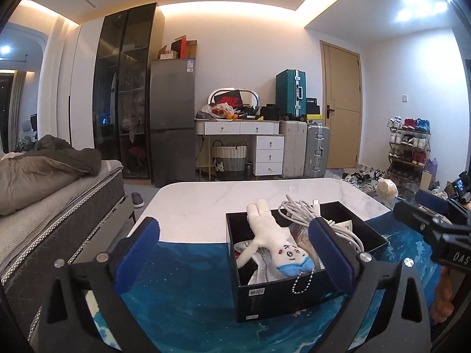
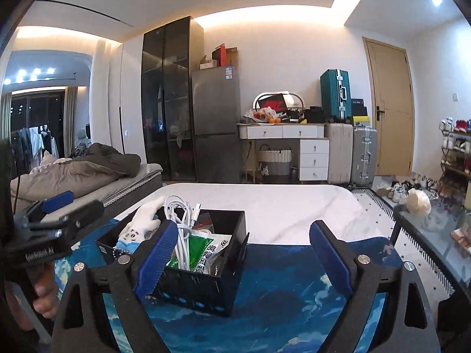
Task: Organize soft objects
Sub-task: 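Open both tools and withdraw them from the box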
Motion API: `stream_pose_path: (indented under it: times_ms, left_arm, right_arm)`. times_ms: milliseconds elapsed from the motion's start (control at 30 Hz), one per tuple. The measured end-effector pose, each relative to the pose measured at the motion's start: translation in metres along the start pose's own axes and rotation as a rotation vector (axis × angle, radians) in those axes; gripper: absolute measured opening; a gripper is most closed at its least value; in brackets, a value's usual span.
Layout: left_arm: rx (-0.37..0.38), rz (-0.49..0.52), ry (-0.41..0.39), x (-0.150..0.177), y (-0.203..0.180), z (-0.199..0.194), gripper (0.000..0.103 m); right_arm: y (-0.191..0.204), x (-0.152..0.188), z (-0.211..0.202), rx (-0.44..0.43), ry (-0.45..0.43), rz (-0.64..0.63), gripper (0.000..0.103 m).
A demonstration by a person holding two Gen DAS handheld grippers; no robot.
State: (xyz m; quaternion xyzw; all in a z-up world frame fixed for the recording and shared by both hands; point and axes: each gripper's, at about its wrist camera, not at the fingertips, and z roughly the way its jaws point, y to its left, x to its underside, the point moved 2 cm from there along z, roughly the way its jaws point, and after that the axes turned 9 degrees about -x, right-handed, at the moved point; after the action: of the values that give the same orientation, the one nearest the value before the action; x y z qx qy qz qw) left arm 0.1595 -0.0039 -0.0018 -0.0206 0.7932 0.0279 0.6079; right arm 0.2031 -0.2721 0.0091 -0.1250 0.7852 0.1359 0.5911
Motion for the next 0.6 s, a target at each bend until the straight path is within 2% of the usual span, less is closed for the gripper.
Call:
stream_pose_path:
  times_ms: [100, 200, 400, 600]
  left_arm:
    - [0.0, -0.001, 0.002, 0.002, -0.001, 0.003, 0.102]
    - [-0.011, -0.012, -0.002, 0.001, 0.0, 0.005, 0.103]
    - [-0.01, 0.001, 0.006, 0.004, -0.007, 0.008, 0.103]
    - [-0.008, -0.012, -0.015, 0.002, -0.006, 0.004, 0.103]
  right_arm:
    - [-0.002, -0.001, 0.002, -0.012, -0.013, 0.014, 0.095]
    - [0.002, -0.002, 0.013, 0.0, 0.023, -0.004, 0.095]
    - [0.026, 0.0, 0.022, -0.064, 0.022, -0.112, 0.095]
    - [0.028, 0.003, 0.02, -0.052, 0.008, -0.12, 0.098]
